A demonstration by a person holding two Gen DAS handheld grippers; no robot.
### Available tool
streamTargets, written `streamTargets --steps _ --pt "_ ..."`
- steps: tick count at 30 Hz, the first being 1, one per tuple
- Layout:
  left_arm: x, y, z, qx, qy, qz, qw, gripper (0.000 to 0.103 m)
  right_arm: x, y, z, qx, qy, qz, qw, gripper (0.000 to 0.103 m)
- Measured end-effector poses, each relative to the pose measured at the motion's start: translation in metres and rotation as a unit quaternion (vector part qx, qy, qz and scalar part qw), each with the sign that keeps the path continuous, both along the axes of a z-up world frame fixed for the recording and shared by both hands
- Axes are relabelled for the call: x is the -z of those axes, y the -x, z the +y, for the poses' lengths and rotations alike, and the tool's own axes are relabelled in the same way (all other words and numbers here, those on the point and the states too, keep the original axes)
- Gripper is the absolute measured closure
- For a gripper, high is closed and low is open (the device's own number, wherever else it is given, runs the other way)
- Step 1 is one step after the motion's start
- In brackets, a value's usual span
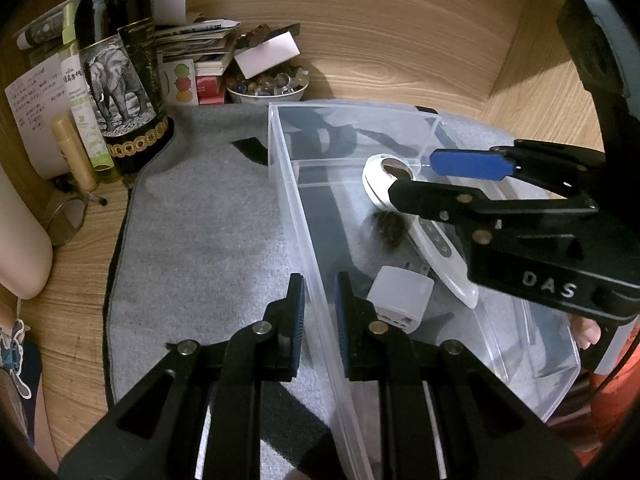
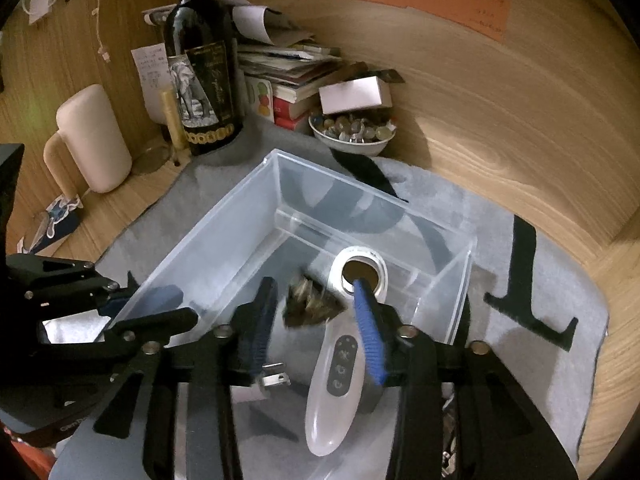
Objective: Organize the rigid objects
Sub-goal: 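Carry the metal part with the right gripper and release it into the box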
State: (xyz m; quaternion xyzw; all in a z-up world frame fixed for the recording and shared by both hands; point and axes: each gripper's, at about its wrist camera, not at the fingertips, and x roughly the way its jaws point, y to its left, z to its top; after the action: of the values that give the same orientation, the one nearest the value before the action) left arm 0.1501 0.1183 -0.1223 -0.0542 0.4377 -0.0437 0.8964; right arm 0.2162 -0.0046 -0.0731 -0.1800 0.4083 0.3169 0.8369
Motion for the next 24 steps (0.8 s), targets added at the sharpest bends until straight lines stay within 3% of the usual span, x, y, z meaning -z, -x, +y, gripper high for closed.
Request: streamTargets --steps 2,13,24 --pt "0.0 0.0 0.0 -0.001 0.0 0.0 1.0 0.088 -0.002 0.002 -0.003 0.001 -0.005 -0.007 1.0 0.053" --pt "0.0 0.0 -0.001 -0.001 -0.002 0.001 1.0 0.088 -0.027 0.017 -0.038 0.029 -0.029 -0.052 0.998 0.045" --pt "0.001 0.0 0.0 -0.001 -0.005 0.001 1.0 0.088 -0.031 0.037 -0.114 0.126 -0.02 -0.075 0.989 0.04"
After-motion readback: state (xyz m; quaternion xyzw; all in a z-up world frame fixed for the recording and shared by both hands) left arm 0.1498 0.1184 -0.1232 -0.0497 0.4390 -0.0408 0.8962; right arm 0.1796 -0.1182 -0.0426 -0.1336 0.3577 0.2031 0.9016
